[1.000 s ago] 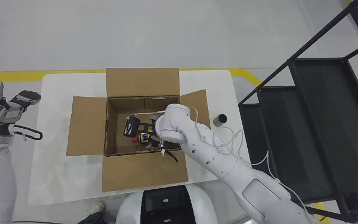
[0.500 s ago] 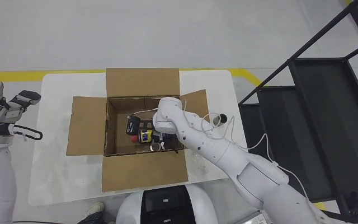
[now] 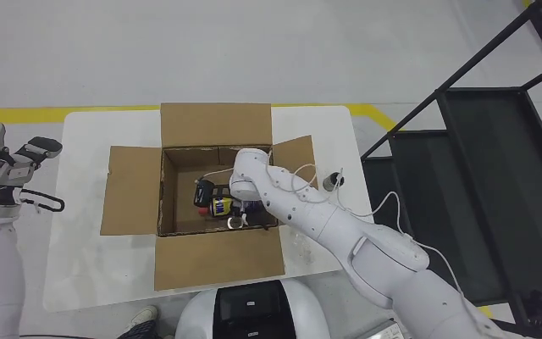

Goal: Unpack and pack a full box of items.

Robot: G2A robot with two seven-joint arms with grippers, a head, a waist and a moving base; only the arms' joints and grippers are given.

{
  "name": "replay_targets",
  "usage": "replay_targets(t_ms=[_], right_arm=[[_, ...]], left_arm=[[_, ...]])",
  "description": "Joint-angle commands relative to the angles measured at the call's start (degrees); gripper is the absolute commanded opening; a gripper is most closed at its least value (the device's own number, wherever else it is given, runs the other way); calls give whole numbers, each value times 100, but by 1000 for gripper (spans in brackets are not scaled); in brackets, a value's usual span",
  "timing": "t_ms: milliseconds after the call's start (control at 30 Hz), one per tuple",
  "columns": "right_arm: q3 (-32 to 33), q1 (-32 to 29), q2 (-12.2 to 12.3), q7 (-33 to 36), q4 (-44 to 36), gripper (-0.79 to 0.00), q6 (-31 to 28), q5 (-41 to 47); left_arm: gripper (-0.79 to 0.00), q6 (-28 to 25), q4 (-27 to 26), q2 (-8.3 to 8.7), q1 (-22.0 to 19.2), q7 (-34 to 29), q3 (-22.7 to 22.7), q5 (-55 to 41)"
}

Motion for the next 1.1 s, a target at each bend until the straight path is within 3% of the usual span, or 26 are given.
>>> replay_targets(t_ms=[0,100,267,367,467,567,600,633,867,1067], right_arm=[[-60,52,-56,-127,154,-6,-42,21],[-148,141,-149,-318,418,-12,-99,49],[-238,269,-294,-558,905,-132,-136,139],[-304,325,-375,-658,1154,-166,-278,189],[-359,382,-450,-757,1379,-329,-350,205],[-401,434,-523,-826,1553,-554,-356,219],[-414,451,-545,-841,1589,-696,-340,214],[-424,467,-564,-858,1601,-785,-315,201],[-348,496,-522,-656,1230,-785,48,29],[34,160,-142,-202,-30,-785,153,-248]], left_arm=[[0,0,0,0,0,0,0,0],[0,0,0,0,0,0,0,0],[0,0,0,0,0,0,0,0],[0,0,0,0,0,0,0,0],[0,0,0,0,0,0,0,0],[0,0,0,0,0,0,0,0],[0,0,0,0,0,0,0,0],[0,0,0,0,0,0,0,0],[0,0,0,0,0,0,0,0],[0,0,0,0,0,0,0,0]])
